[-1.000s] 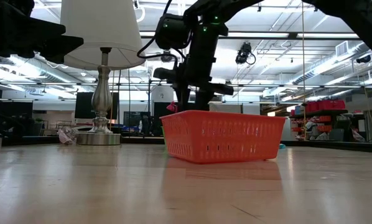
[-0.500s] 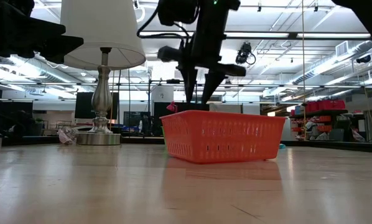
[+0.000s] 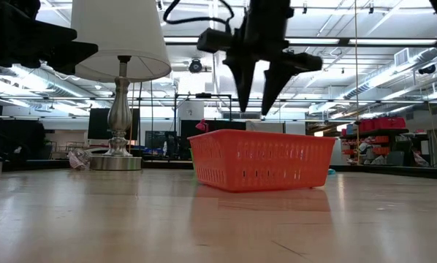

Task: Pick & Place Markers
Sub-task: Put the left blue highlighter pen into the green bin

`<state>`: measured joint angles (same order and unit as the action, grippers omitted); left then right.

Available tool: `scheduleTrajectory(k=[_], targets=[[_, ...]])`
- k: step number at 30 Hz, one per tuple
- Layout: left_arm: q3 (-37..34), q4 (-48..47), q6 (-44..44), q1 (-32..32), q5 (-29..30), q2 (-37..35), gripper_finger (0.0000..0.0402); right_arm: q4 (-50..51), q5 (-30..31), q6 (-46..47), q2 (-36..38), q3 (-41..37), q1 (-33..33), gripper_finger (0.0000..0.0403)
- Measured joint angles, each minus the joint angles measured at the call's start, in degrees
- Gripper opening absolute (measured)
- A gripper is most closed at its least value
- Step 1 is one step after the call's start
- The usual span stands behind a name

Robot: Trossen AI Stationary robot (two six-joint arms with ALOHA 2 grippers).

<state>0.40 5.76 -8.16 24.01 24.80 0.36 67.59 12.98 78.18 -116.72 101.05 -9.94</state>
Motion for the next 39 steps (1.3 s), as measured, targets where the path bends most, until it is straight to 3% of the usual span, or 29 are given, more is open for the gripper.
scheduleTrajectory(k=[17,39], targets=[[0.01,0.0,0.02,0.01,-0.02,-0.01,0.0273,-0.54,-2.91,22.01,8.71,-13.49,-16.76,0.0164],[0.01,-0.02,0.0,0.01,-0.02,0.0,0.0273,2.58,-8.14,48.3,8.74,-14.16,-39.01,0.0164]])
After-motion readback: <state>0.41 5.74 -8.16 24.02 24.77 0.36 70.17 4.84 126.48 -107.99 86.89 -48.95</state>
